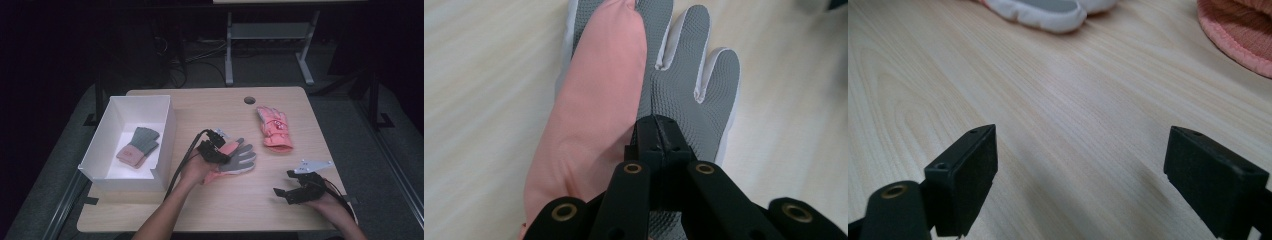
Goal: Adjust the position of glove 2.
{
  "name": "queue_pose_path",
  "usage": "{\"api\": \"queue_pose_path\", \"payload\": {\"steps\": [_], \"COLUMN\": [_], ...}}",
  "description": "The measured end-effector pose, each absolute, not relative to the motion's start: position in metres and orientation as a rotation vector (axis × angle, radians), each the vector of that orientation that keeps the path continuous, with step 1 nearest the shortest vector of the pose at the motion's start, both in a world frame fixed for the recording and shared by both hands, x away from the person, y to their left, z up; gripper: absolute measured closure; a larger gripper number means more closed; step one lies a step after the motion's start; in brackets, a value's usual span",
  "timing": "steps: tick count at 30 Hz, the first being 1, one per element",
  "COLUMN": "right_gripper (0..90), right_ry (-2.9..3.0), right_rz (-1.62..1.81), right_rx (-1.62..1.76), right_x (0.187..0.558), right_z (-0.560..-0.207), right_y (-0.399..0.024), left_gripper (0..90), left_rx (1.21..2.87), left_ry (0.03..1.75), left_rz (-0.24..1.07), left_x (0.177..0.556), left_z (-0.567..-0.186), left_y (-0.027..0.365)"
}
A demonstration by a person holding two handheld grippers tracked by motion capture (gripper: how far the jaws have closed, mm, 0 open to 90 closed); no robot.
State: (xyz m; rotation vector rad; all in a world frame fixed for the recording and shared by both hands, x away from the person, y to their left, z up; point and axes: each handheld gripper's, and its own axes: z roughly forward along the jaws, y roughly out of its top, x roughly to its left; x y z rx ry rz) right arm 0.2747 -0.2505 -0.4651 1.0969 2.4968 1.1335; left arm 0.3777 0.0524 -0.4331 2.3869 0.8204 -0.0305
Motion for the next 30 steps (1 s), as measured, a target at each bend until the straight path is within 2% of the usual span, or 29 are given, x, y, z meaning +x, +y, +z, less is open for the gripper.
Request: {"api": "queue_pose_path", "payload": {"steps": [9,12,15,21,30], "right_gripper": [13.6,13.6,13.5,13.6,13.5], "right_ry": [2.496,2.492,2.489,2.493,2.501], "right_rz": [1.134,1.142,1.149,1.144,1.14], "right_rx": [1.099,1.104,1.106,1.111,1.116], "right_x": [0.274,0.274,0.274,0.274,0.273], "right_z": [-0.465,-0.465,-0.464,-0.465,-0.465], "right_y": [-0.251,-0.252,-0.252,-0.251,-0.251], "left_gripper": [89.8,89.8,89.9,89.8,89.8], "left_rx": [2.392,2.363,2.373,2.351,2.37], "left_ry": [0.737,0.735,0.733,0.834,0.88], "left_rz": [-0.075,-0.063,0.019,0.109,0.053], "left_x": [0.36,0.361,0.363,0.375,0.376], "left_z": [-0.431,-0.42,-0.41,-0.414,-0.433], "left_y": [0.03,0.038,0.054,0.089,0.099]}}
